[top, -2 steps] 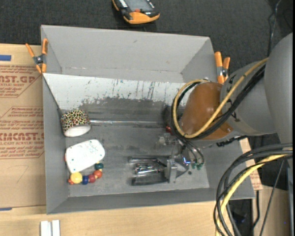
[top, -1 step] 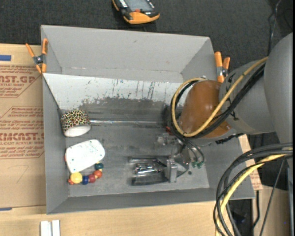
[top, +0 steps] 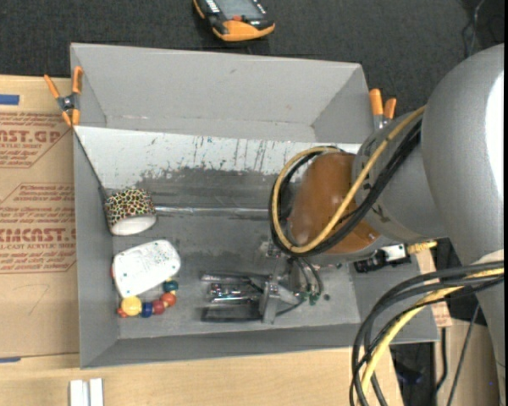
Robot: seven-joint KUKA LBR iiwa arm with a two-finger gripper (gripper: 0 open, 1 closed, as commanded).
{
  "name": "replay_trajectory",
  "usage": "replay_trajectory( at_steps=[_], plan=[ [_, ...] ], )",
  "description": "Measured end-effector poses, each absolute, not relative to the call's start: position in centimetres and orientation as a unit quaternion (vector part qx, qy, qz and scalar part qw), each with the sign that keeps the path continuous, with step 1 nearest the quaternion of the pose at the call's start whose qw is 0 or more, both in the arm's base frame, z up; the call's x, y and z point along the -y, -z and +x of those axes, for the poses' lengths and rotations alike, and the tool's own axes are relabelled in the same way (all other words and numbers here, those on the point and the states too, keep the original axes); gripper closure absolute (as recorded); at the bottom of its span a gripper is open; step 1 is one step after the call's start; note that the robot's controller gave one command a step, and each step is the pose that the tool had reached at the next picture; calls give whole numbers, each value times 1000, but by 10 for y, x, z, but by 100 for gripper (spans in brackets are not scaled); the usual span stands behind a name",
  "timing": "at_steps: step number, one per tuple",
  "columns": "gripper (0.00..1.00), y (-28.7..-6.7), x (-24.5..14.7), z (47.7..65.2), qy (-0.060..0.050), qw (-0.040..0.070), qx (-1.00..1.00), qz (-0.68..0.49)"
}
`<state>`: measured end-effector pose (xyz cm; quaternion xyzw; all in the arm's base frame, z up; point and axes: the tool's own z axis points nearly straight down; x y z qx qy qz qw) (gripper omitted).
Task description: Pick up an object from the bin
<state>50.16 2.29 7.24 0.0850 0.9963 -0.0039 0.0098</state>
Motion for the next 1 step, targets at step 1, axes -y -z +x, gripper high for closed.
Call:
replay_trajectory(
  at_steps=[1],
  plan=[
    [100,-73,-25,497,4,5,-1000,12]
  ],
)
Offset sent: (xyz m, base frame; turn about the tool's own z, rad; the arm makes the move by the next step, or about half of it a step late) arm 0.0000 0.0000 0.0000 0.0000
